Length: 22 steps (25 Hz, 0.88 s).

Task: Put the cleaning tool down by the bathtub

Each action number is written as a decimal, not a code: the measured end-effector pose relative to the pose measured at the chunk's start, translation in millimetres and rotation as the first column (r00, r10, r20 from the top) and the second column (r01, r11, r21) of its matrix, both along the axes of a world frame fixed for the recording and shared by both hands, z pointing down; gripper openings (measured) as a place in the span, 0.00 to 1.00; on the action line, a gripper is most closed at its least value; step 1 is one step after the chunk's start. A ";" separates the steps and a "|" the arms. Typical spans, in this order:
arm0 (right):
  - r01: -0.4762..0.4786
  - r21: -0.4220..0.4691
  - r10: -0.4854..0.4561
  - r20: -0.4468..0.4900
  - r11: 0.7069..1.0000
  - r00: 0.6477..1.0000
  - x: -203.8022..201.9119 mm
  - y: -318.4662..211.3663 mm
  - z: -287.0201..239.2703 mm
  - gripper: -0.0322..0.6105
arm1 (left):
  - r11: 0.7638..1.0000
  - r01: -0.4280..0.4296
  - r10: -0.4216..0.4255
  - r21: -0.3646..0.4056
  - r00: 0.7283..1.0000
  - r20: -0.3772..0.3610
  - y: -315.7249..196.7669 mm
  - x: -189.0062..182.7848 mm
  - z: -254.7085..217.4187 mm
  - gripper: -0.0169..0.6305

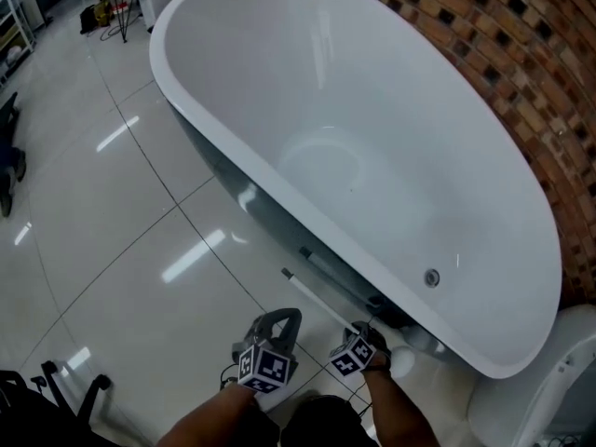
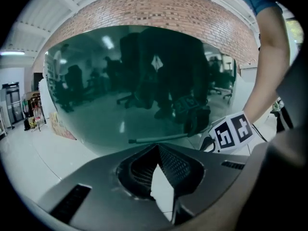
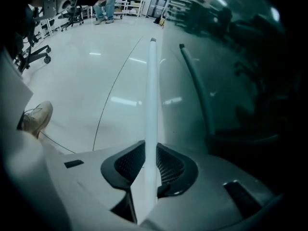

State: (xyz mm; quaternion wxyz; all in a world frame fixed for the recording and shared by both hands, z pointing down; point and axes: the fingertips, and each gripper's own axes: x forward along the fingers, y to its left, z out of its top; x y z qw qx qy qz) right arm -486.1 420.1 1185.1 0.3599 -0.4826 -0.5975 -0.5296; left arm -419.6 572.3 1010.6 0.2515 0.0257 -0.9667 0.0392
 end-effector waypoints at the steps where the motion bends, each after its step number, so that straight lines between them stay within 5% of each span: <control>1: -0.003 0.013 0.003 -0.006 1.000 1.000 -1.8 0.4 12.1 0.19 | 1.000 0.003 -0.003 0.012 1.000 0.001 2.5 -1.2 3.6 0.03; 14: -0.021 0.166 0.025 -0.022 0.986 0.999 -18.9 -3.3 110.3 0.20 | 0.996 -0.021 0.017 0.084 0.999 0.051 9.9 -16.6 10.1 0.03; 22: -0.030 0.172 0.034 -0.018 0.985 0.999 -21.6 0.9 131.6 0.27 | 0.994 -0.029 0.024 0.105 0.998 0.051 19.0 -16.1 17.3 0.03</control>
